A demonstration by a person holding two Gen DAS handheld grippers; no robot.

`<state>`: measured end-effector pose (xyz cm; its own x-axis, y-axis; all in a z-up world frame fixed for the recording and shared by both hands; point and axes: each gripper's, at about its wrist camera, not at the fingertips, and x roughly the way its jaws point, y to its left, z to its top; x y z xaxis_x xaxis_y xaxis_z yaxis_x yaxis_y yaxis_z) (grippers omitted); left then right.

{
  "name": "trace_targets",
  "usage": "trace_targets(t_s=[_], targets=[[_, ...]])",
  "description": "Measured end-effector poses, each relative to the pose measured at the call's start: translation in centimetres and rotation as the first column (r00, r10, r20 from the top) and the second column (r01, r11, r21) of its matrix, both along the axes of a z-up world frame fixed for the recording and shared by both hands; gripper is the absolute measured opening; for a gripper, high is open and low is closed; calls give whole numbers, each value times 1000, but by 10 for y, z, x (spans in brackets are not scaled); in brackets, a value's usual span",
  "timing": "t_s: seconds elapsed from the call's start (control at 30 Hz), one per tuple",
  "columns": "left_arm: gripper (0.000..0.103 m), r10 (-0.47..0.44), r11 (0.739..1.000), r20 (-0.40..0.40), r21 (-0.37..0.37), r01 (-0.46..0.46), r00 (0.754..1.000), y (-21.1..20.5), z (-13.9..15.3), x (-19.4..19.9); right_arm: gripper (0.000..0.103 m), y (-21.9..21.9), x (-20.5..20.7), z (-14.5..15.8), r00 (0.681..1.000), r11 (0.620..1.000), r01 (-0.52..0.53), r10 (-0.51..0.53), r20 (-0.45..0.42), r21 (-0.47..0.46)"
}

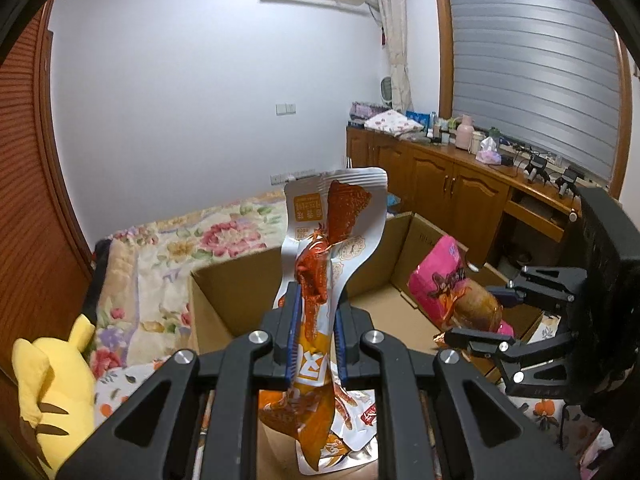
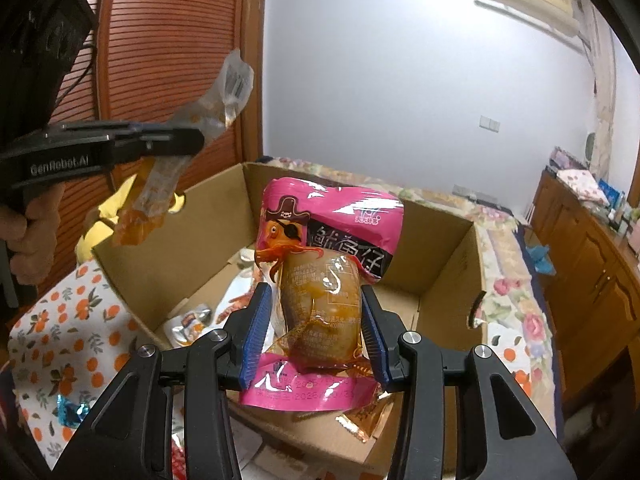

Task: Organize snacks
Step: 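Carry both packs over the box and open both tools to drop them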

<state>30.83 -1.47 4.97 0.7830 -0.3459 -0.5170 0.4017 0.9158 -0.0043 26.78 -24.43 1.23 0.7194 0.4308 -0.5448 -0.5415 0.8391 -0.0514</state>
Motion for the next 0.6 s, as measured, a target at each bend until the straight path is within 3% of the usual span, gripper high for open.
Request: trace_targets(t_s=[0.23,0.6], targets=[[14,-2,1000,-51,8,2,999,-6,-19,8,44,5,8,-7,1000,1000,-6,6,-27,-14],[14,2,1000,-48,6,-2,999,-3,-26,8,45,11,18,-11,998,1000,-7,5,-66,-24]])
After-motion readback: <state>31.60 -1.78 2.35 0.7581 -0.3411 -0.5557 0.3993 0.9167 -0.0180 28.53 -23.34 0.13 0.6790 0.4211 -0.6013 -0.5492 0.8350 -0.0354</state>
